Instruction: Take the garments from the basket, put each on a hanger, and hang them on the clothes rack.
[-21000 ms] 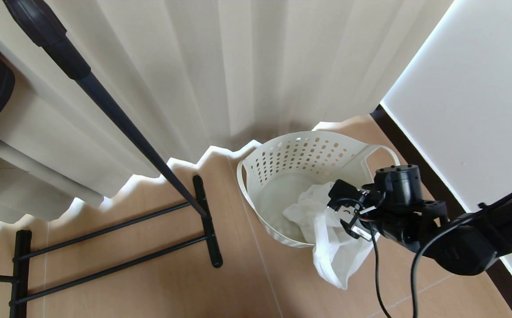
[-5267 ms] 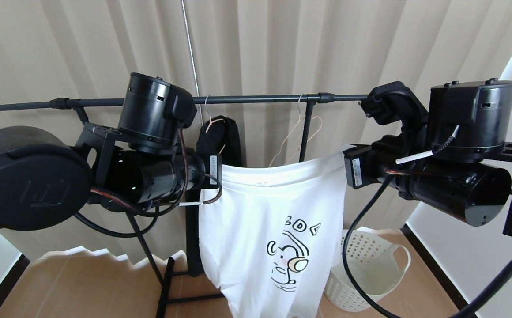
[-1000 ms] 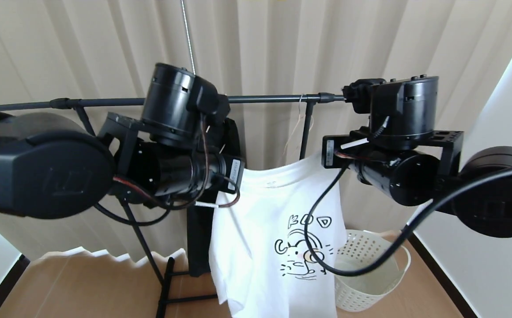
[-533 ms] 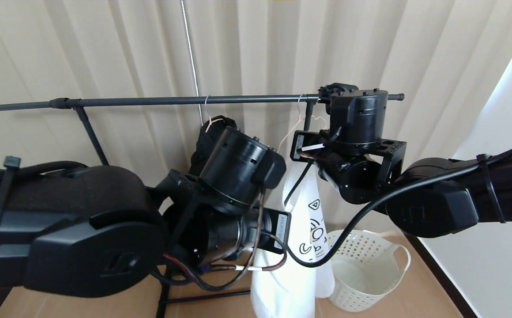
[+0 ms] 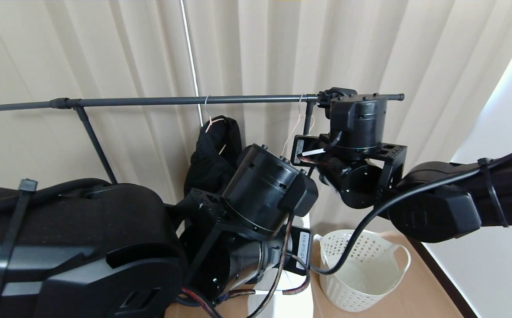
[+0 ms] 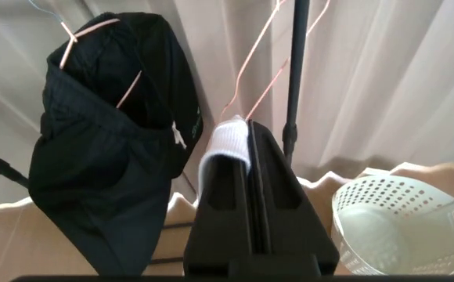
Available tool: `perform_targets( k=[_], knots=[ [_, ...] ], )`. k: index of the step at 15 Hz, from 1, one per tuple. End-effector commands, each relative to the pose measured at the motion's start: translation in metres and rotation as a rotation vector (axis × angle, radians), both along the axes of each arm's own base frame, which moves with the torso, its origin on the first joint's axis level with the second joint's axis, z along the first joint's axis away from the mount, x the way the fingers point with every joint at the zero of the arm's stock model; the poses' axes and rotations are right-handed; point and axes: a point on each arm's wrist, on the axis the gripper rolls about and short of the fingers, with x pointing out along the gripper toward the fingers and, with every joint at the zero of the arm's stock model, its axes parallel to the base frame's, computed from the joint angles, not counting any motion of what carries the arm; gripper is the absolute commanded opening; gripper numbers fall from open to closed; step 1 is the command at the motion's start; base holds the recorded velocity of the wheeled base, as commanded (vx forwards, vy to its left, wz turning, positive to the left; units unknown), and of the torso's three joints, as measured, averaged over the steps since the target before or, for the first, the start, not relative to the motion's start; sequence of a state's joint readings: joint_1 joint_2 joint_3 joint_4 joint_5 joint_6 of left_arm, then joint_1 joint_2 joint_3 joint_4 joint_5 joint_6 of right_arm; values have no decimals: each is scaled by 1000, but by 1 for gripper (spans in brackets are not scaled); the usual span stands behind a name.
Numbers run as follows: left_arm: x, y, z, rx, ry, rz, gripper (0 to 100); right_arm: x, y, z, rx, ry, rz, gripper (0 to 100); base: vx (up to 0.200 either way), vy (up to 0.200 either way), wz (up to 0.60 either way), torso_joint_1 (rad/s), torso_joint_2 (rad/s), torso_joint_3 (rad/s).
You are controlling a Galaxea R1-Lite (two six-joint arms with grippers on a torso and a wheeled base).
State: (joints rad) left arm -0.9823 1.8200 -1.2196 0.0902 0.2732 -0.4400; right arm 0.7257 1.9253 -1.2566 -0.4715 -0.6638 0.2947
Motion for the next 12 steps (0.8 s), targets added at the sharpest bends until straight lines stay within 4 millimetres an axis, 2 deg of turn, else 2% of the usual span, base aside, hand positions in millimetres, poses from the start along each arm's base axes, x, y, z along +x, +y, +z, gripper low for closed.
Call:
perform_targets(
  k=[1, 3, 5, 6, 7, 9, 12],
  knots=[
    [8, 11, 2, 10, -13, 51, 0, -5, -29, 16, -47, -24, -42, 0, 0, 0, 0, 0, 0, 0],
    [22, 21, 4, 10, -25, 104, 0, -14, -50, 24, -135, -30, -61, 0, 0, 0, 0, 0, 0, 0],
    [37, 28, 7, 21, -51, 128, 0, -26, -62, 22, -241, -18, -55, 0, 0, 0, 0, 0, 0, 0],
    [40, 29, 5, 31, -52, 130, 0, -28, -64, 20, -259, -15, -53, 0, 0, 0, 0, 0, 0, 0],
    [51, 27, 4, 40, -62, 142, 0, -37, -69, 13, -329, 6, -39, 0, 0, 0, 0, 0, 0, 0],
    [61, 21, 0, 46, -64, 150, 0, -40, -71, 2, -416, 36, -53, 0, 0, 0, 0, 0, 0, 0],
    [69, 17, -8, 70, -62, 172, 0, -40, -71, -2, -432, 44, -56, 0, 0, 0, 0, 0, 0, 0]
  ],
)
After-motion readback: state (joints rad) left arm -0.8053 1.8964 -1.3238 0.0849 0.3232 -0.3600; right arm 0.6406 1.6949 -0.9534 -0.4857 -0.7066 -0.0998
